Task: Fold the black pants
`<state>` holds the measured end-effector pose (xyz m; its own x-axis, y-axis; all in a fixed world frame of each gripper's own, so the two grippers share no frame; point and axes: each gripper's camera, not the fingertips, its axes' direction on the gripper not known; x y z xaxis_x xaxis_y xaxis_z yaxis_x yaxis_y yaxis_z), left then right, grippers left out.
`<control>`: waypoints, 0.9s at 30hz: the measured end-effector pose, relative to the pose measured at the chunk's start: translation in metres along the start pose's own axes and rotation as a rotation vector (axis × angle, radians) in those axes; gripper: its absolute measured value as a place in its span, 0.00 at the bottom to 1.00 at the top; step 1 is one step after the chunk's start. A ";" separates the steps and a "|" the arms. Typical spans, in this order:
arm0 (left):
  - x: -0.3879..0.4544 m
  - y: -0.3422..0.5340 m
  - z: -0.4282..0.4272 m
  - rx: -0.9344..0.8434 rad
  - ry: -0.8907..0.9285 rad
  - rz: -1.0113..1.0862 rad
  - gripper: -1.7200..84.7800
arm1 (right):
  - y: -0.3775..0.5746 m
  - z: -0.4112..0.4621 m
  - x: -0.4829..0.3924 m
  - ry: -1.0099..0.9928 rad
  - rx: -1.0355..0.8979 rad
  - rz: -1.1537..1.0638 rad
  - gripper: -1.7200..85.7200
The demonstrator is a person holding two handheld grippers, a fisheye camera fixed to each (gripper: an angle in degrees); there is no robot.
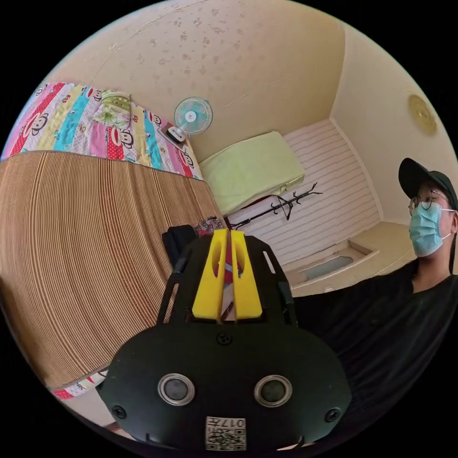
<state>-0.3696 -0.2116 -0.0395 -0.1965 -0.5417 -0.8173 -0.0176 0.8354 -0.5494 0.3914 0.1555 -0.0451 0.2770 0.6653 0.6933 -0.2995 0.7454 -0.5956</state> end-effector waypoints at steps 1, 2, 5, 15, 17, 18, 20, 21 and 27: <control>-0.001 -0.001 -0.001 -0.001 -0.013 -0.010 0.01 | -0.010 0.008 -0.004 -0.007 -0.010 0.003 0.16; -0.003 -0.005 -0.003 0.003 -0.035 -0.031 0.02 | -0.030 0.020 -0.014 -0.007 -0.016 -0.001 0.17; -0.007 -0.015 -0.008 0.031 -0.056 -0.085 0.02 | -0.085 0.049 -0.044 0.081 -0.037 -0.056 0.19; -0.024 -0.060 -0.020 0.033 -0.051 -0.156 0.04 | -0.173 0.123 -0.045 -0.076 -0.295 0.063 0.09; -0.029 -0.067 -0.022 0.030 -0.028 -0.163 0.04 | -0.165 0.081 -0.056 -0.260 -0.157 0.007 0.07; -0.032 -0.072 -0.024 0.024 -0.003 -0.166 0.04 | -0.156 0.049 -0.071 -0.398 -0.051 -0.022 0.07; -0.036 -0.080 -0.028 0.020 0.032 -0.168 0.05 | -0.137 0.001 -0.108 -0.566 0.110 -0.088 0.06; -0.039 -0.087 -0.032 0.015 0.050 -0.170 0.06 | -0.123 -0.024 -0.145 -0.583 0.165 -0.184 0.06; -0.053 -0.122 -0.058 0.021 0.159 -0.200 0.08 | -0.092 -0.113 -0.327 -0.812 0.406 -0.599 0.05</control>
<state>-0.4138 -0.2799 0.0808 -0.3430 -0.6727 -0.6556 -0.0518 0.7104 -0.7019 0.4312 -0.1252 -0.2626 -0.1632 -0.1396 0.9767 -0.6380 0.7700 0.0035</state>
